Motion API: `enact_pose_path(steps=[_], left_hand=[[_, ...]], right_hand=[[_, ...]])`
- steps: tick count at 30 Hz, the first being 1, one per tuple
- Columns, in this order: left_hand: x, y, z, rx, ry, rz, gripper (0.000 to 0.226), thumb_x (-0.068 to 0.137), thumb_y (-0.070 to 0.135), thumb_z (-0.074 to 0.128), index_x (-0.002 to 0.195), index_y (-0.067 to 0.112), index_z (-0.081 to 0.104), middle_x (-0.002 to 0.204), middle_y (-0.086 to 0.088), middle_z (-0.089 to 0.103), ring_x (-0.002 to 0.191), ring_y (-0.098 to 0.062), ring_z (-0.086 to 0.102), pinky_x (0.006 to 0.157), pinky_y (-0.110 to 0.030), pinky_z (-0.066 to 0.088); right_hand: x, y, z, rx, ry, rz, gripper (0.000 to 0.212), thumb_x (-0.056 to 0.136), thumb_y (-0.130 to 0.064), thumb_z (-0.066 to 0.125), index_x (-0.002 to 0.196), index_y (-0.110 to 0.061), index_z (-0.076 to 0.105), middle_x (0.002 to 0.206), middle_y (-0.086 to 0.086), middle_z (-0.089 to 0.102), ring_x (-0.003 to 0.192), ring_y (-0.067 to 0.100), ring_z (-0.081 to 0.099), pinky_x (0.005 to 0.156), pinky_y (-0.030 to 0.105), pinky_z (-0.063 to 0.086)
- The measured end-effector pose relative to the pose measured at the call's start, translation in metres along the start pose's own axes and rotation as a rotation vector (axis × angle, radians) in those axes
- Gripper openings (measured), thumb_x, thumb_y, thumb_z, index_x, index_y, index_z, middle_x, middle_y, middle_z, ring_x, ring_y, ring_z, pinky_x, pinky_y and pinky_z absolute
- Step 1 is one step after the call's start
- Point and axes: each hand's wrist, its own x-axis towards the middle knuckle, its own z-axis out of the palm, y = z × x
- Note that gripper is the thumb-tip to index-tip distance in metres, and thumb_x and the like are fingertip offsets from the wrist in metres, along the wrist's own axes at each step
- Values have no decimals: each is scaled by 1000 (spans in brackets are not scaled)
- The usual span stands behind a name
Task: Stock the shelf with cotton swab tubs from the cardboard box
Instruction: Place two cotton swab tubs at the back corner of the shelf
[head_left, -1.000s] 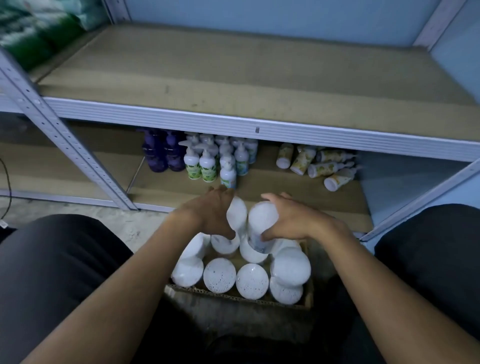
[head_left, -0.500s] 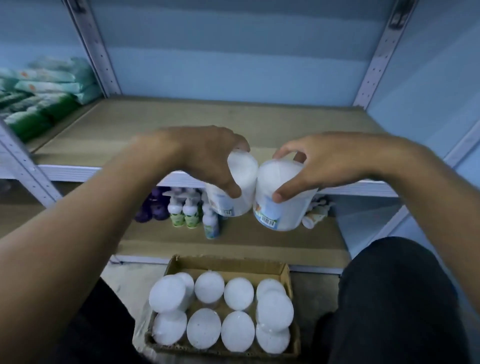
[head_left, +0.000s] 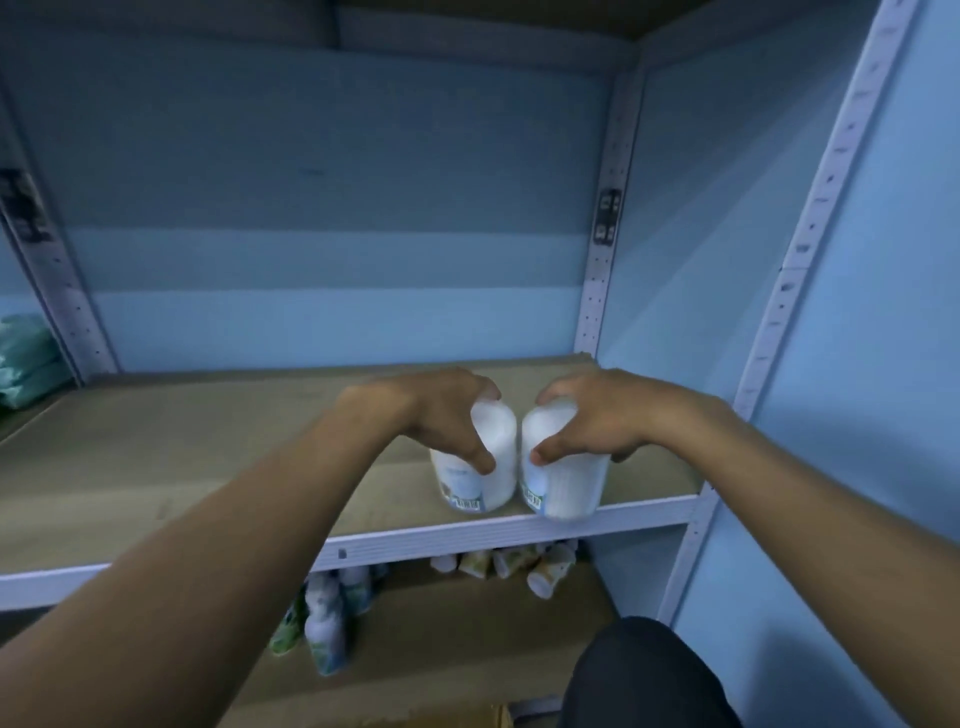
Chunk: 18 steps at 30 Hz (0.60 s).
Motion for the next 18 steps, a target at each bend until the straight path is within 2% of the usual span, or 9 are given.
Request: enact_pose_path(steps=[7,11,13,18], left_hand=[[38,16,12,-73,-52,55,93,73,43,78,152,27,31,156,6,34,140,-16,38,113,-32,35],[51,22,16,-76,-52,83,91,76,39,77,153,27,30,156,6,32,141,-16,36,112,-31,35],[57,23,19,-77,-65,80,91,77,40,77,153,28,29,156,7,32,140,-15,36,111,-32,35],[60,19,22,-80,-42,59,95,73,43,78,153,29,30,157,8,32,141,-15,36,113,-32,35]], right_hand=[[14,30,8,30,-7,152,69,76,-52,79,136,-31,51,115,0,50,100,24,60,77,41,63],[17,39,8,41,18,166,63,80,-55,74,132,-28,52,111,0,50,87,19,59,80,38,61],[20,41,11,12,56,156,65,81,-59,71,133,-25,52,116,2,52,86,17,57,83,35,59],[28,50,20,-13,91,144,83,72,-69,72,141,-29,47,138,4,48,113,21,56,87,31,49]])
